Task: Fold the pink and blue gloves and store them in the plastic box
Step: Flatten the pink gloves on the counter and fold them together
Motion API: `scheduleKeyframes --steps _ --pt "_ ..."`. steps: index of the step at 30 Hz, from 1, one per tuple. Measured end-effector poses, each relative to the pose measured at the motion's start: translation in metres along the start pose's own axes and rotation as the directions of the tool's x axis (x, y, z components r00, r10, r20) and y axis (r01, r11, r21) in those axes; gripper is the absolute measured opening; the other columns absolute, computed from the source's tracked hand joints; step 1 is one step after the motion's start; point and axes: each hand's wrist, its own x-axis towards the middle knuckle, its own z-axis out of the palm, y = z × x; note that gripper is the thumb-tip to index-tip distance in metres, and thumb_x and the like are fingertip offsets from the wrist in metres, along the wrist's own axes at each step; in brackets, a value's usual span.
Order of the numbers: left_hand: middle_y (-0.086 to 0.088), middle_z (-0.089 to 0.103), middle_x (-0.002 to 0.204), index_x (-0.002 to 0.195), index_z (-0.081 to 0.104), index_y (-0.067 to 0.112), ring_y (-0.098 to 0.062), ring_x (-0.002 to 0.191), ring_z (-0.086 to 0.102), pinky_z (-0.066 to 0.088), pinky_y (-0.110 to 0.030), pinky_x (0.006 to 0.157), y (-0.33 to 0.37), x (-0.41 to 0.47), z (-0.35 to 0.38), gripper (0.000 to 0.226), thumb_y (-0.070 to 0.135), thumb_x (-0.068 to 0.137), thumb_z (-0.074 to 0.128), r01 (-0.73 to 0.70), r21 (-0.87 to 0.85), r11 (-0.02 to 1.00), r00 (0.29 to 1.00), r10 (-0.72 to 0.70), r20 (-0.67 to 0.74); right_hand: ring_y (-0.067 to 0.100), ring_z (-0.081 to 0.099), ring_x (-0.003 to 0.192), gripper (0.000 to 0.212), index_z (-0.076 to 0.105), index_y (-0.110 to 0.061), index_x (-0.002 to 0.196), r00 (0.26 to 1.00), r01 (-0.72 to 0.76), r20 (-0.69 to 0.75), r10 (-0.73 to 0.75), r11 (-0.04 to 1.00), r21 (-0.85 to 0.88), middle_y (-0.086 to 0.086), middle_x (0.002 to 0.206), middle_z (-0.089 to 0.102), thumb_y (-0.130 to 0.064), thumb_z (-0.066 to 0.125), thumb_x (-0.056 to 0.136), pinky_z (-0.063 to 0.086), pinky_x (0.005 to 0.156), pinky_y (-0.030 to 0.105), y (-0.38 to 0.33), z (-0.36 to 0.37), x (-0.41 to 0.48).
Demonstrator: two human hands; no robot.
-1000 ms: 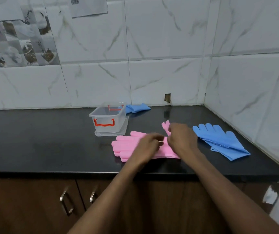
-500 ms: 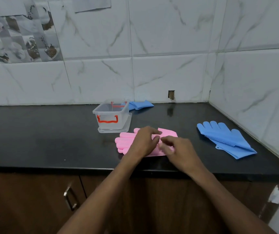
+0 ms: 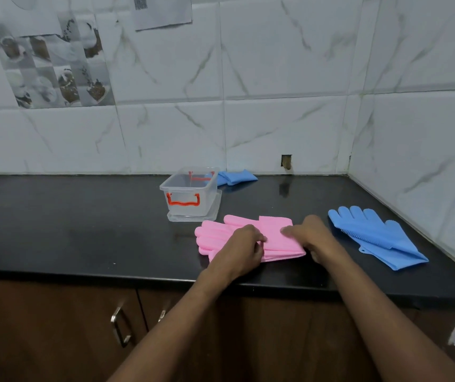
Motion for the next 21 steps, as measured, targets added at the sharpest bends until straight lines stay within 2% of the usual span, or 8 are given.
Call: scheduleKeyframes --steps 3,6,9,11,13,16,18,21 --pt "-0.009 0.063 0.124 0.116 0.070 0.007 -0.019 0.114 0.058 0.036 -0.018 0.097 0.002 -0.002 -0.008 0.037 0.007 0.091 0.042 0.056 -0.107 0.993 0.998 -0.052 0.037 0.024 0.061 0.078 0.033 0.049 -0.011 0.075 0.998 -0.004 0.058 0.007 0.999 -0.050 0.010 0.082 0.061 -0.029 0.076 0.075 0.049 0.069 0.038 -0.005 0.002 0.000" --pt "-0.007 0.064 0.127 0.110 0.073 0.007 -0.019 0.118 0.056 0.033 -0.019 0.096 0.006 0.005 -0.025 0.040 0.002 0.090 0.038 0.148 -0.171 0.974 0.980 -0.121 0.157 0.019 0.057 0.075 0.030 0.053 -0.010 0.086 0.995 0.040 0.091 -0.031 0.994 -0.102 0.010 0.089 0.060 -0.021 0.077 0.073 0.043 0.059 0.030 -0.009 0.005 -0.008" --pt "-0.008 0.065 0.125 0.106 0.073 0.007 -0.021 0.113 0.061 0.042 -0.029 0.101 0.008 0.019 -0.051 0.039 0.001 0.091 0.038 0.233 -0.232 0.945 0.970 -0.207 0.130 0.017 0.055 0.075 0.043 0.053 -0.006 0.106 0.993 0.090 0.097 -0.072 0.978 -0.190 0.010 0.097 0.060 -0.014 0.077 0.072 0.036 0.052 0.027 -0.022 0.003 -0.012" --pt "-0.014 0.071 0.108 0.101 0.072 0.004 -0.023 0.090 0.071 0.057 -0.041 0.090 -0.001 0.027 -0.070 0.034 0.004 0.092 0.039 0.329 -0.460 0.825 0.942 -0.322 0.097 0.017 0.055 0.074 0.042 0.052 -0.006 0.109 0.984 0.174 0.082 -0.156 0.928 -0.331 0.010 0.098 0.062 -0.013 0.075 0.074 0.036 0.052 0.026 -0.040 0.000 -0.016" --pt "-0.024 0.071 0.100 0.102 0.068 -0.003 -0.030 0.078 0.072 0.060 -0.045 0.080 -0.017 0.030 -0.083 0.032 0.011 0.090 0.042 0.414 -0.688 0.596 0.904 -0.356 0.236 0.020 0.055 0.076 0.036 0.049 -0.009 0.106 0.957 0.269 0.037 -0.288 0.834 -0.482 0.010 0.100 0.062 -0.012 0.070 0.078 0.038 0.057 0.028 -0.061 0.002 -0.025" --pt "-0.026 0.070 0.104 0.113 0.063 -0.005 -0.038 0.088 0.069 0.059 -0.045 0.080 -0.038 0.028 -0.082 0.059 0.048 0.096 0.043 0.585 -0.721 0.373 0.811 -0.252 0.528 0.028 0.059 0.084 0.030 0.049 -0.011 0.108 0.865 0.394 0.027 -0.502 0.645 -0.655 0.010 0.104 0.065 -0.014 0.065 0.083 0.038 0.064 0.032 -0.088 0.018 -0.046" --pt "-0.022 0.069 0.099 0.110 0.063 -0.001 -0.034 0.086 0.068 0.060 -0.042 0.074 -0.047 0.030 -0.073 0.081 0.072 0.087 0.039 0.632 -0.727 0.269 0.775 -0.229 0.589 0.032 0.064 0.095 0.032 0.049 -0.009 0.115 0.798 0.469 0.080 -0.597 0.533 -0.704 0.011 0.108 0.066 -0.017 0.063 0.087 0.036 0.066 0.032 -0.098 0.040 -0.060" --pt "-0.013 0.070 0.090 0.095 0.067 0.009 -0.028 0.089 0.065 0.055 -0.042 0.082 -0.054 0.036 -0.070 0.064 0.071 0.081 0.055 0.628 -0.761 0.165 0.766 -0.303 0.567 0.031 0.063 0.101 0.042 0.041 -0.004 0.133 0.705 0.544 0.121 -0.699 0.423 -0.725 0.012 0.111 0.066 -0.018 0.052 0.095 0.038 0.068 0.035 -0.095 0.073 -0.077"
